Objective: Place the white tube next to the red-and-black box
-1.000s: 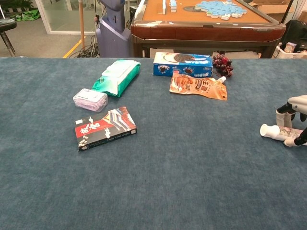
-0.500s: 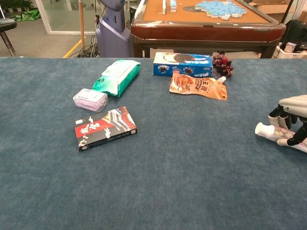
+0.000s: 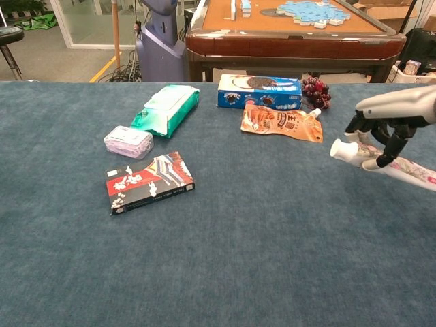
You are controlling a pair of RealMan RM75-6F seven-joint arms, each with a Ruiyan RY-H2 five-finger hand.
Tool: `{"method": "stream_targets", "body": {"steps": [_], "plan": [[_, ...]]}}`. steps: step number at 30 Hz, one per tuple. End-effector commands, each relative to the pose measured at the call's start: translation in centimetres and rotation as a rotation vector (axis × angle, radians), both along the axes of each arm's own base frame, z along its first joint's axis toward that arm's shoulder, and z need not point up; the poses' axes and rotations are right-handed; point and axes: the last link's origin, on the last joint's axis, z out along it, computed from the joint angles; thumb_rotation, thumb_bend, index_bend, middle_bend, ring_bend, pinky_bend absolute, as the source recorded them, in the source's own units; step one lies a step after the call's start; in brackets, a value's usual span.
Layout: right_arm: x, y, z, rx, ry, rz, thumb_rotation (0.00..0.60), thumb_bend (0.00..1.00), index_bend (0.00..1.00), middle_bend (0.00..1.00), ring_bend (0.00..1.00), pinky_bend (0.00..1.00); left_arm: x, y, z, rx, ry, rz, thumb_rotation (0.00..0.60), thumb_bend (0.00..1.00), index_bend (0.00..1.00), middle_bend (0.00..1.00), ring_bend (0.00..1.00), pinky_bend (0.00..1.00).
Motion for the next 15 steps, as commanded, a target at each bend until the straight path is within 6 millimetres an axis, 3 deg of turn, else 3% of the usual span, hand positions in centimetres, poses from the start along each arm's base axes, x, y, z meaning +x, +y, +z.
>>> {"method": "stream_targets", "body": {"steps": [1, 8, 11, 15], "plan": [[2.8, -0.7, 0.8, 0.069, 0.034, 0.067, 0.600, 1.00, 0.81, 0.74, 0.68, 0.46, 1.7, 2.0, -0.2, -0.068, 0.015, -0.073, 0.600, 0.25, 0.16, 0.36, 0.36, 0.18], [7.5, -1.6, 0.8, 0.157, 0.144, 0.244, 0.600, 1.00, 0.84, 0.75, 0.72, 0.48, 4.9, 4.9, -2.0, -0.202, 0.078, -0.205, 0.600, 0.25, 0.12, 0.46, 0.48, 0.29], [9.2, -1.8, 0.1, 0.175, 0.172, 0.304, 0.600, 1.00, 0.85, 0.76, 0.72, 0.48, 6.3, 5.6, -3.1, -0.258, 0.098, -0.253, 0.600, 0.25, 0.08, 0.52, 0.56, 0.39], [10.9, -2.0, -1.0, 0.198, 0.209, 0.354, 0.600, 1.00, 0.85, 0.76, 0.73, 0.48, 8.4, 6.5, -4.6, -0.313, 0.115, -0.318, 0.600, 0.25, 0.06, 0.56, 0.61, 0.45]]}}
